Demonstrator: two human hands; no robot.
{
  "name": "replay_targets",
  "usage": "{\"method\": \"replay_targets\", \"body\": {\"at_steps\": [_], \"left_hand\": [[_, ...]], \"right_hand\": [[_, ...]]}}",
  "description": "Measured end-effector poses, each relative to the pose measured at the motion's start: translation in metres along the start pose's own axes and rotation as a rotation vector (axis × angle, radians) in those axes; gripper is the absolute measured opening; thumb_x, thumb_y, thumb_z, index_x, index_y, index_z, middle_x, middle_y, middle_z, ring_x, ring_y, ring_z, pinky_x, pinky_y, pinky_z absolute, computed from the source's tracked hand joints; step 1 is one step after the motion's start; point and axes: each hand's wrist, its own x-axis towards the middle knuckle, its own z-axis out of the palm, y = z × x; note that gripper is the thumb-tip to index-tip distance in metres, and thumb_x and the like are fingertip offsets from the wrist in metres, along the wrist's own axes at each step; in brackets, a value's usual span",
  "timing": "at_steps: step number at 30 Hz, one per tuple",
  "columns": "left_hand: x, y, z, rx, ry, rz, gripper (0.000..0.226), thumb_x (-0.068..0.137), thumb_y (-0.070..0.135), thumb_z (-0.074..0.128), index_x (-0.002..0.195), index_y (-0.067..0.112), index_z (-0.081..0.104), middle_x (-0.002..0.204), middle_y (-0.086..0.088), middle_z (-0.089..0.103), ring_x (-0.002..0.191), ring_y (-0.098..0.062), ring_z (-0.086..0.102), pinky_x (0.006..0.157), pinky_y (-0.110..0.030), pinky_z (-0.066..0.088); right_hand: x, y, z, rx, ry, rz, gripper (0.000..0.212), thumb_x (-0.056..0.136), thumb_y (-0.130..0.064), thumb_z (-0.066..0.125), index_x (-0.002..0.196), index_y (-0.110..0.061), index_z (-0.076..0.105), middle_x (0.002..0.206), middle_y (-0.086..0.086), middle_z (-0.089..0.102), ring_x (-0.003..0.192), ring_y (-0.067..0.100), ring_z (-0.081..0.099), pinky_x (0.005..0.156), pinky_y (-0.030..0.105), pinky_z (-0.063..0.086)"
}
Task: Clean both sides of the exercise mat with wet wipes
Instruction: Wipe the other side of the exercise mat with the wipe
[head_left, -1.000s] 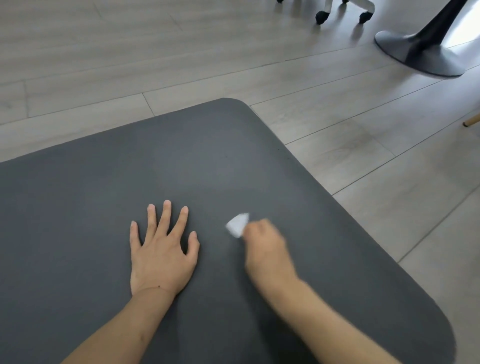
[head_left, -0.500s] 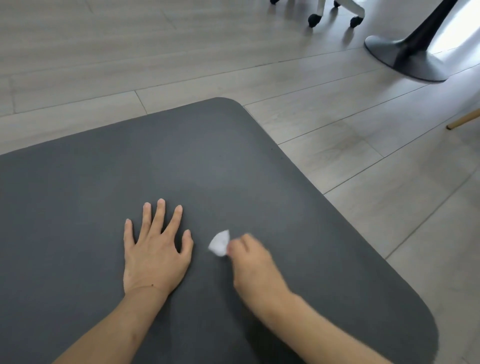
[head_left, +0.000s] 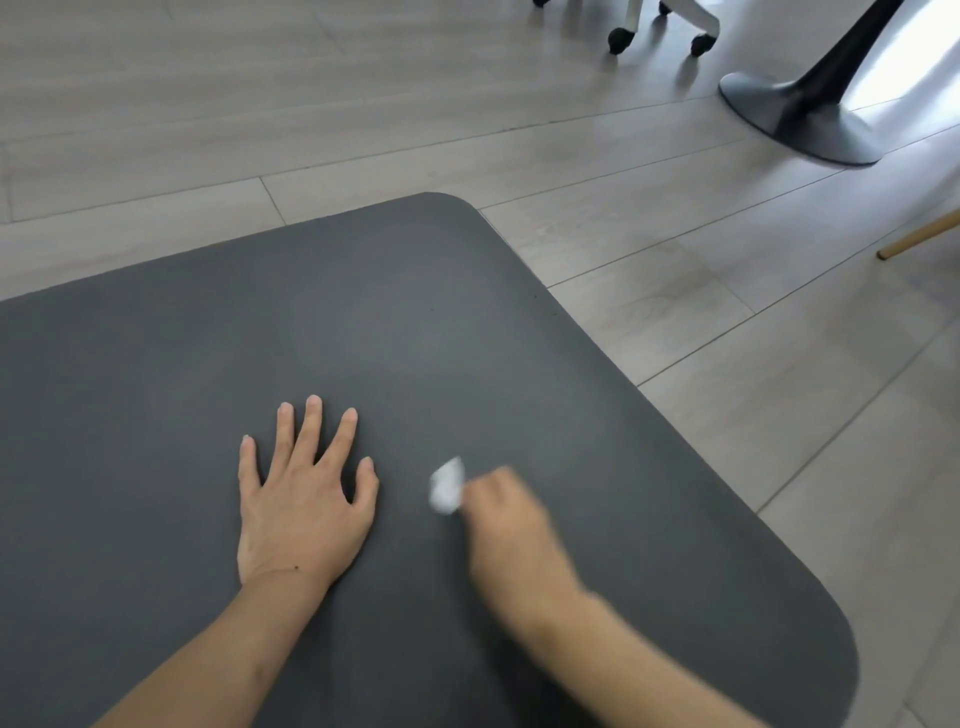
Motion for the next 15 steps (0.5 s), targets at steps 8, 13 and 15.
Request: {"method": "replay_targets", "body": {"at_steps": [8,13,15], "left_hand": [[0.000,0.000,-0.002,0.001,0.004,0.005,0.063,0.103,0.056,0.020,0.164,0.039,0.017,0.174,0.004,0.006,0.160,-0.019,-0.009,0.128,-0.052,-0.003],[-0.001,0.001,-0.002,-0.010,0.006,0.001,0.064,0.103,0.056,0.021,0.164,0.038,0.018,0.174,0.003,0.007,0.160,-0.018,-0.009,0.128,-0.052,-0.004],[-0.001,0.002,-0.003,-0.009,0.002,-0.001,0.064,0.103,0.056,0.021,0.164,0.039,0.018,0.174,0.004,0.006,0.160,-0.018,-0.009,0.128,-0.052,-0.003]], "right_hand": [[0.076,0.140,-0.053,-0.215,0.074,0.208,0.008,0.083,-0.003,0.050,0.089,-0.008,0.049,0.094,0.016,0.051,0.074,0.028,0.044,0.063,0.036,0.029],[0.049,0.106,-0.043,-0.150,0.204,0.452,0.019,0.078,0.002,0.048,0.093,-0.006,0.055,0.095,0.016,0.052,0.075,0.036,0.052,0.062,0.034,0.032],[0.003,0.035,-0.014,-0.022,0.089,0.184,0.014,0.074,-0.002,0.052,0.084,-0.011,0.057,0.086,0.009,0.051,0.072,0.033,0.053,0.060,0.035,0.034]]}}
